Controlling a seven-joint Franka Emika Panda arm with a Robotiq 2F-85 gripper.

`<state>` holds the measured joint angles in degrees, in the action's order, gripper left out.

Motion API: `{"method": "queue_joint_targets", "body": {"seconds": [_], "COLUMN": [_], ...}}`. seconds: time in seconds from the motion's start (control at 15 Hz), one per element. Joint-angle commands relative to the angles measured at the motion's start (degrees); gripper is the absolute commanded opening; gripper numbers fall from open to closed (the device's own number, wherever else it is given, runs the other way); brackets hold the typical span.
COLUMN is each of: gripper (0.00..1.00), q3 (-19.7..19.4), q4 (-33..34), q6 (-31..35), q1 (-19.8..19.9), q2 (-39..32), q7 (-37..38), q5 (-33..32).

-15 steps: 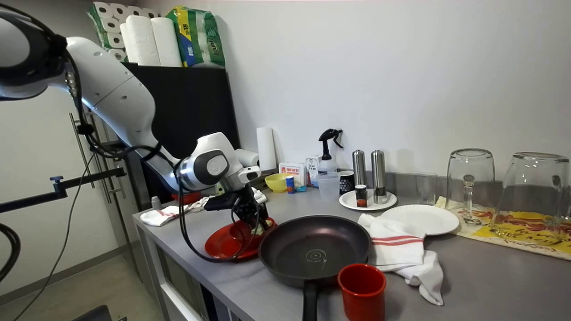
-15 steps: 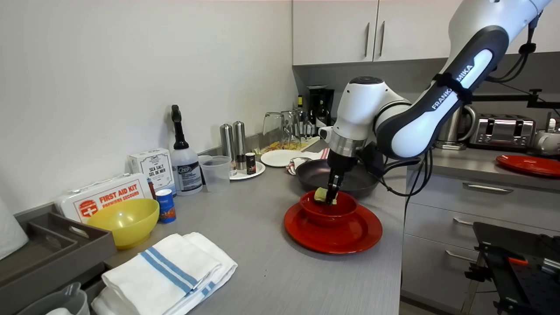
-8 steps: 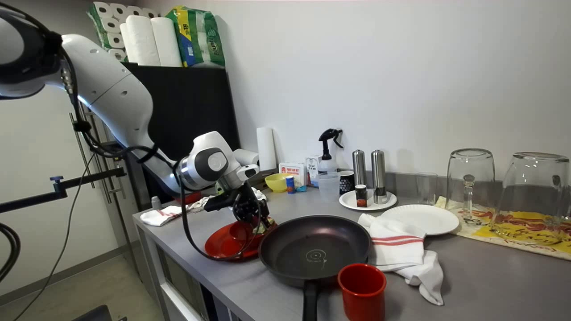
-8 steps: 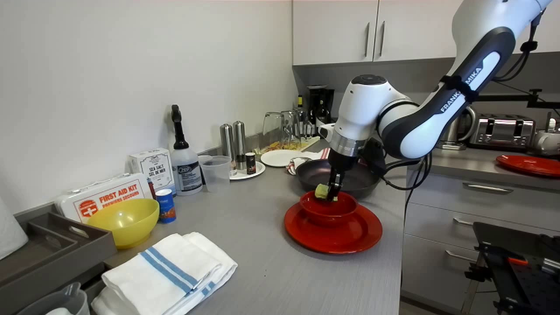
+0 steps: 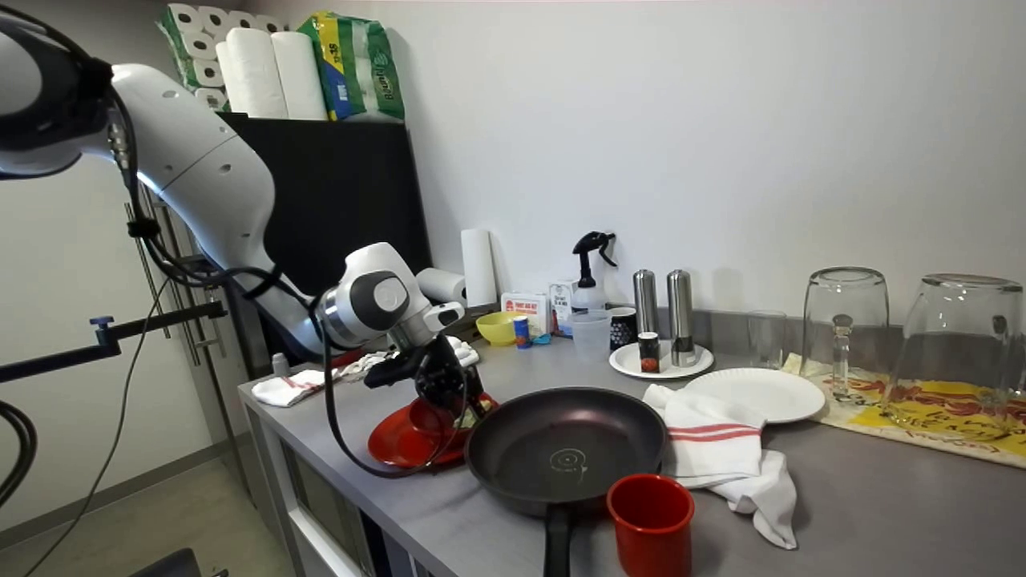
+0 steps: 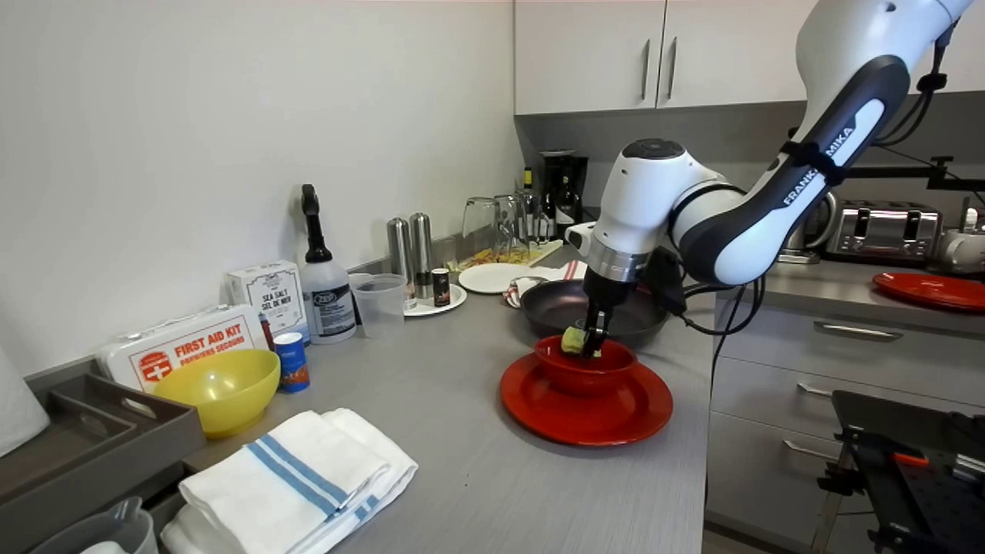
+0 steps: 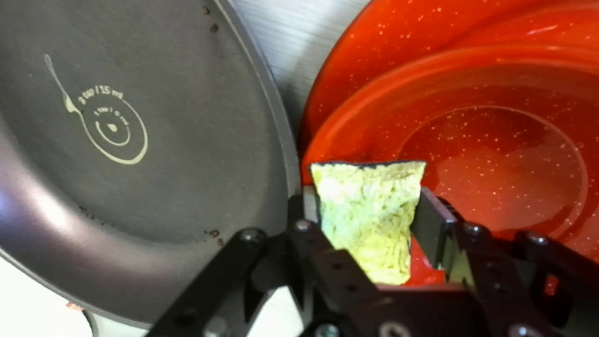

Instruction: Wipe inside the red bowl with the sponge

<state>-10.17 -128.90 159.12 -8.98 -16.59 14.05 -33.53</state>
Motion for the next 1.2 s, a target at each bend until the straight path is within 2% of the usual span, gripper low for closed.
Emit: {"method": "queue_joint_targets", "body": {"seconds": [0.0,0.67,1.13], "gripper": [0.25,0.25,0.25], "q3": [0.0,3.3,11.9], "q4": [-0.7,-1.1,-0.7], "q6": [0.4,0.5,-1.6], "q1": [-0.3,-0.8,0.4], "q2": [-0.4,-2.4,-1.6], "q7": [2.6,4.1,-0.9], "q5": [-0.8,4.7,22.3]}}
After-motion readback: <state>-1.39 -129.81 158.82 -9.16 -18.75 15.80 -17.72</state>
